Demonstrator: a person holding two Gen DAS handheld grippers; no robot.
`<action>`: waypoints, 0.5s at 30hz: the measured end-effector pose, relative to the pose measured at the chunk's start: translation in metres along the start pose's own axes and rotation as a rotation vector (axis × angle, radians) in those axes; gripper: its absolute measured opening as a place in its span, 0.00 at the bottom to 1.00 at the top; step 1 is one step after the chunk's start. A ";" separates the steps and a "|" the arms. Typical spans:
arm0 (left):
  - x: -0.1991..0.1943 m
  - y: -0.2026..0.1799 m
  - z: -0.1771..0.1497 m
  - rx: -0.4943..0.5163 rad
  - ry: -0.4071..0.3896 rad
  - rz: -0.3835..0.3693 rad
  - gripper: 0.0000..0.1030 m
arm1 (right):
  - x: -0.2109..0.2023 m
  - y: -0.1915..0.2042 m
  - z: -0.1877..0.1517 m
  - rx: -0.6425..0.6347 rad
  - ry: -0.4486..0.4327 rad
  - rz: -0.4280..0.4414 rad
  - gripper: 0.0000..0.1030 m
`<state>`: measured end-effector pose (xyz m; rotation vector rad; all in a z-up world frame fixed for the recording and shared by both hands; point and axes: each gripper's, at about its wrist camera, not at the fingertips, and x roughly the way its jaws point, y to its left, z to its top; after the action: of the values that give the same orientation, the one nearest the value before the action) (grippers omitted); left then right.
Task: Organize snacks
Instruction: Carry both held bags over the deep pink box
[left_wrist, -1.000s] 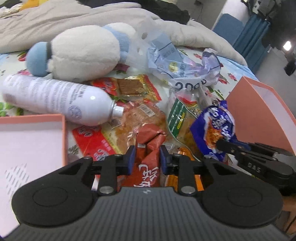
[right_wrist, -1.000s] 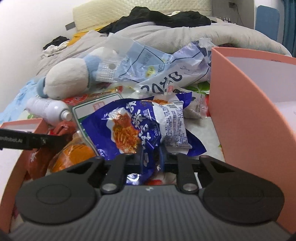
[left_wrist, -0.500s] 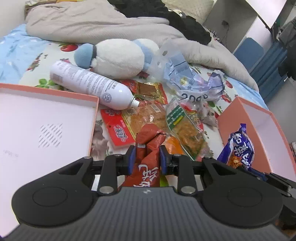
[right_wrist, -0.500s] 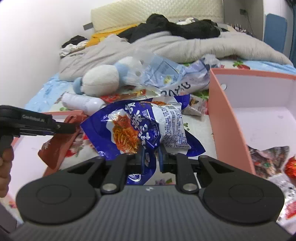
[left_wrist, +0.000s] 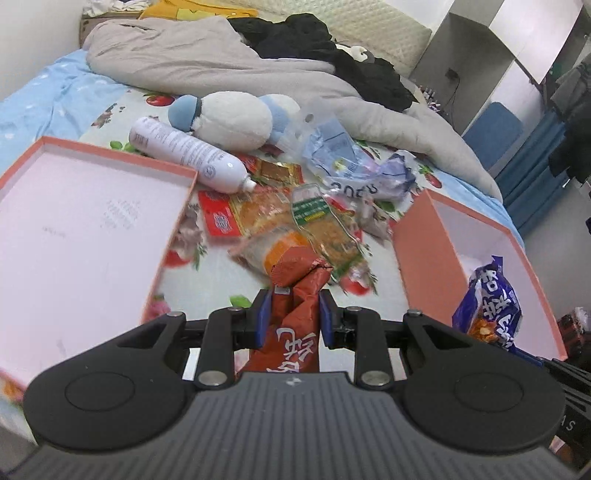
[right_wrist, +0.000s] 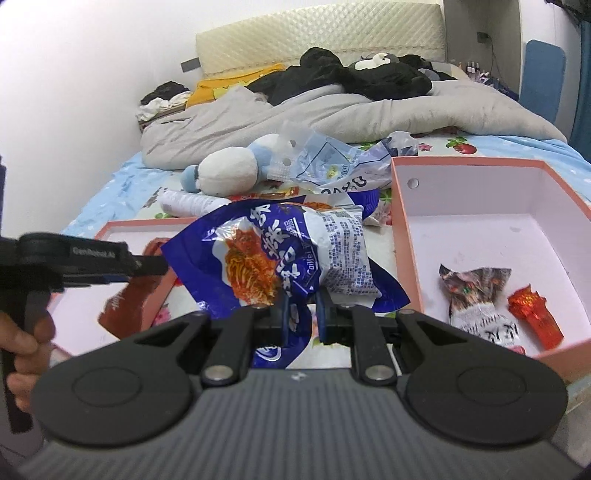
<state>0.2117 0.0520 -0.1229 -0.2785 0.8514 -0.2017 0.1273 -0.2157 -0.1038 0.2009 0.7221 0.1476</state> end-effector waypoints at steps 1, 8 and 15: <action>-0.006 -0.002 -0.005 -0.012 -0.008 0.002 0.31 | -0.006 0.000 -0.001 0.000 -0.006 0.003 0.17; -0.040 -0.022 -0.034 -0.091 -0.021 -0.012 0.31 | -0.047 -0.011 -0.017 0.022 -0.027 0.013 0.17; -0.074 -0.062 -0.070 -0.091 -0.019 -0.073 0.31 | -0.087 -0.025 -0.036 0.057 -0.052 -0.023 0.17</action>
<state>0.1069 0.0031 -0.0942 -0.3965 0.8333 -0.2285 0.0409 -0.2528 -0.0804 0.2499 0.6766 0.0999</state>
